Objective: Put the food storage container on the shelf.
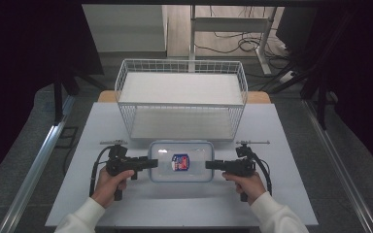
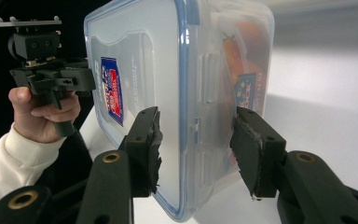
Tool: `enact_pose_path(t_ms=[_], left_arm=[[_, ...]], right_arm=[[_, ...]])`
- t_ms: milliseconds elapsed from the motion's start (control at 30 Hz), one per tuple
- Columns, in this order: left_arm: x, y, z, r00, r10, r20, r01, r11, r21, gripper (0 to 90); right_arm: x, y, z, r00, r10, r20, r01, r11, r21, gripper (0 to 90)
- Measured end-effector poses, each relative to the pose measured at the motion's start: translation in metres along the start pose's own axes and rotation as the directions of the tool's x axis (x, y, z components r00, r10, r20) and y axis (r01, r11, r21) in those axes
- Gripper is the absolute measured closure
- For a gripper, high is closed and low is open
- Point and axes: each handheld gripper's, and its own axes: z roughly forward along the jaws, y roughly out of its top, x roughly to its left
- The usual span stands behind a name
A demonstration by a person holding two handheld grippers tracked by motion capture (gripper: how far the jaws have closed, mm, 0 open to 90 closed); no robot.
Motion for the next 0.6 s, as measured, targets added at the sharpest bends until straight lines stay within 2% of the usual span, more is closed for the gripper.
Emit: enact_pose_path(t_ms=[367,467,600], left_arm=[[0.019,0.034,0.008,0.9996,0.024,0.014,-0.024,0.9993,-0.030,48.8],[0.025,0.038,0.010,0.9996,0.021,0.020,-0.020,0.9988,-0.044,48.9],[0.036,0.043,0.017,0.9997,0.018,0.018,-0.017,0.9991,-0.038,48.8]], right_arm=[[-0.007,0.034,0.005,0.9988,-0.044,0.022,0.045,0.998,-0.037,52.9],[-0.008,0.041,0.008,0.9981,-0.055,0.029,0.056,0.997,-0.046,52.9],[-0.014,0.047,0.014,0.9971,-0.064,0.043,0.066,0.997,-0.049,52.8]])
